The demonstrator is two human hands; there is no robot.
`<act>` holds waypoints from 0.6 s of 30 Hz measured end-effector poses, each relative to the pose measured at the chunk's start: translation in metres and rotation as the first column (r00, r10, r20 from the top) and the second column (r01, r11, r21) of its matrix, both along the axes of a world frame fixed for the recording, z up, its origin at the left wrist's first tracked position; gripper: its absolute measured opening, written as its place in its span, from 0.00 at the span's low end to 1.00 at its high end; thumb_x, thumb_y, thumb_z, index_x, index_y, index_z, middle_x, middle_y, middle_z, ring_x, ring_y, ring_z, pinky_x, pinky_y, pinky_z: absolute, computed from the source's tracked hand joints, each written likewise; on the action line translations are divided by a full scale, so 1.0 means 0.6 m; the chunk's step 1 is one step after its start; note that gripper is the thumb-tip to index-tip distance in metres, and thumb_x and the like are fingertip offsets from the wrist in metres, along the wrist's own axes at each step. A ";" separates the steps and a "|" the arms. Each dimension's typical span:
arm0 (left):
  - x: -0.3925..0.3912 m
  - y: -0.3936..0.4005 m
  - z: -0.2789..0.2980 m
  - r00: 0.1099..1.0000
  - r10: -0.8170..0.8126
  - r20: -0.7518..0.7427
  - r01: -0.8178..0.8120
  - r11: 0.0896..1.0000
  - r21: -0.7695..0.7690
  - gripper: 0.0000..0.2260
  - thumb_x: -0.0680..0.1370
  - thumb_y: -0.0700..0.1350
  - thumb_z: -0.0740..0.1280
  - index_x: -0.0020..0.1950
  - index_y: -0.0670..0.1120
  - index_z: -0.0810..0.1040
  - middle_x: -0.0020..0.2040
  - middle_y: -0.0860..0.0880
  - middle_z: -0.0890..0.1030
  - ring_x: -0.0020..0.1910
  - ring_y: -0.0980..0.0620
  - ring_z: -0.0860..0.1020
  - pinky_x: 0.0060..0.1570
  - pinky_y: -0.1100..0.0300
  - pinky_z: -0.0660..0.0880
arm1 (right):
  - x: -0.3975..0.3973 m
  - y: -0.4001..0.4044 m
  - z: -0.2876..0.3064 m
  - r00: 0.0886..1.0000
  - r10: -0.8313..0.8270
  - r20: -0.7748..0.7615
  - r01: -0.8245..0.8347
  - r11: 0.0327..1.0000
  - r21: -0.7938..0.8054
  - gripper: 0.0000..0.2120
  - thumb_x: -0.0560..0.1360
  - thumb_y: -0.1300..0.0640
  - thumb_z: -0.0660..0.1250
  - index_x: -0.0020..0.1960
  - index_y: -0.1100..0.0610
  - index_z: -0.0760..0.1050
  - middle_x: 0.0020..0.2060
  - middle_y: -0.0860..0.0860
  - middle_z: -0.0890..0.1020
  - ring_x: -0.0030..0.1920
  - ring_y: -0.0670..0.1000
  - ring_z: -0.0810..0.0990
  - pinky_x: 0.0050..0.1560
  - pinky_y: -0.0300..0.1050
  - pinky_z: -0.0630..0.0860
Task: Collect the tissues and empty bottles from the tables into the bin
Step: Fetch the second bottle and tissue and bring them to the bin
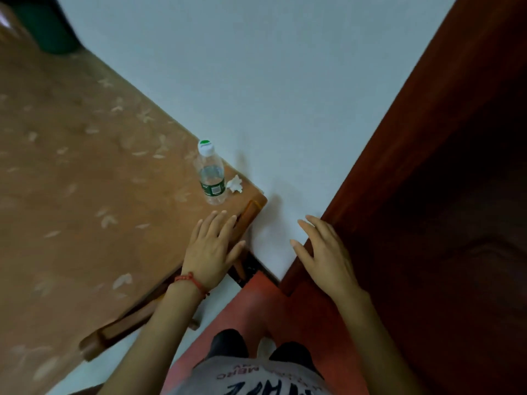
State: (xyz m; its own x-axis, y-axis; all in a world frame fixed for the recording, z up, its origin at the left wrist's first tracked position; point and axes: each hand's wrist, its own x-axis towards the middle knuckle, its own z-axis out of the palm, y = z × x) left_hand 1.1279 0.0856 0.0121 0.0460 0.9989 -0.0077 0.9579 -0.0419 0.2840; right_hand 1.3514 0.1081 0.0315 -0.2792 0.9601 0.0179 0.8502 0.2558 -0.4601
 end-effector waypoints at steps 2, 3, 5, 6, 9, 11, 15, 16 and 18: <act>-0.006 0.003 -0.004 0.997 0.070 0.016 -0.070 0.997 -0.010 0.34 0.77 0.64 0.40 0.67 0.43 0.70 0.65 0.39 0.73 0.67 0.39 0.69 0.64 0.41 0.64 | -0.007 0.028 0.001 0.998 0.065 -0.004 -0.065 0.998 -0.008 0.22 0.77 0.51 0.62 0.68 0.59 0.67 0.69 0.54 0.67 0.70 0.52 0.63 0.68 0.45 0.62; -0.012 0.005 -0.007 0.995 0.102 0.024 -0.102 0.995 -0.011 0.34 0.76 0.64 0.41 0.67 0.43 0.70 0.66 0.39 0.72 0.67 0.39 0.68 0.65 0.42 0.64 | -0.013 0.041 0.002 0.996 0.089 -0.011 -0.089 0.996 -0.012 0.22 0.77 0.51 0.62 0.68 0.59 0.67 0.69 0.55 0.68 0.70 0.53 0.64 0.67 0.46 0.62; -0.022 0.008 -0.011 0.988 0.153 0.035 -0.153 0.988 -0.011 0.34 0.76 0.64 0.43 0.67 0.42 0.70 0.66 0.39 0.72 0.68 0.39 0.67 0.66 0.42 0.64 | -0.027 0.063 0.002 0.992 0.123 -0.027 -0.123 0.992 -0.009 0.23 0.77 0.49 0.61 0.67 0.59 0.68 0.68 0.57 0.70 0.69 0.55 0.66 0.66 0.49 0.65; -0.025 0.011 -0.010 0.985 0.167 0.039 -0.167 0.986 -0.003 0.34 0.76 0.64 0.43 0.67 0.42 0.70 0.66 0.39 0.72 0.68 0.40 0.67 0.66 0.42 0.64 | -0.034 0.071 0.003 0.990 0.134 -0.036 -0.133 0.991 0.008 0.24 0.76 0.47 0.59 0.67 0.59 0.69 0.66 0.57 0.71 0.68 0.56 0.68 0.65 0.50 0.66; -0.041 0.032 -0.005 0.970 0.237 0.060 -0.238 0.971 0.010 0.31 0.75 0.62 0.47 0.68 0.42 0.68 0.68 0.40 0.70 0.69 0.41 0.65 0.68 0.43 0.62 | -0.056 0.106 0.000 0.984 0.173 -0.051 -0.171 0.985 0.036 0.22 0.76 0.48 0.61 0.66 0.59 0.70 0.66 0.57 0.72 0.67 0.56 0.69 0.63 0.49 0.68; -0.057 0.049 -0.005 0.964 0.258 0.063 -0.260 0.965 0.034 0.31 0.75 0.60 0.48 0.68 0.42 0.68 0.68 0.40 0.70 0.69 0.41 0.65 0.68 0.43 0.62 | -0.073 0.128 -0.003 0.981 0.191 -0.047 -0.189 0.981 0.035 0.22 0.76 0.49 0.62 0.67 0.58 0.69 0.67 0.55 0.70 0.68 0.54 0.67 0.63 0.48 0.67; -0.088 0.086 -0.010 0.959 0.270 0.085 -0.275 0.960 0.049 0.30 0.74 0.60 0.50 0.67 0.41 0.69 0.66 0.40 0.72 0.67 0.40 0.68 0.66 0.44 0.64 | -0.105 0.163 -0.009 0.979 0.200 -0.049 -0.199 0.980 0.019 0.23 0.77 0.48 0.61 0.69 0.56 0.67 0.69 0.53 0.68 0.69 0.52 0.64 0.65 0.46 0.65; -0.094 0.096 -0.010 0.953 0.281 0.111 -0.288 0.956 0.058 0.31 0.74 0.61 0.51 0.67 0.41 0.69 0.66 0.40 0.72 0.67 0.40 0.68 0.66 0.45 0.64 | -0.113 0.171 -0.010 0.979 0.200 -0.043 -0.199 0.980 0.018 0.23 0.77 0.48 0.60 0.69 0.56 0.66 0.69 0.53 0.68 0.70 0.52 0.64 0.65 0.45 0.65; -0.105 0.119 -0.009 0.927 0.314 0.203 -0.331 0.942 0.056 0.32 0.74 0.62 0.55 0.69 0.40 0.66 0.68 0.40 0.70 0.68 0.41 0.66 0.67 0.49 0.62 | -0.126 0.188 -0.010 0.981 0.193 -0.026 -0.193 0.981 0.013 0.23 0.77 0.48 0.60 0.69 0.56 0.66 0.70 0.53 0.67 0.70 0.51 0.64 0.65 0.45 0.65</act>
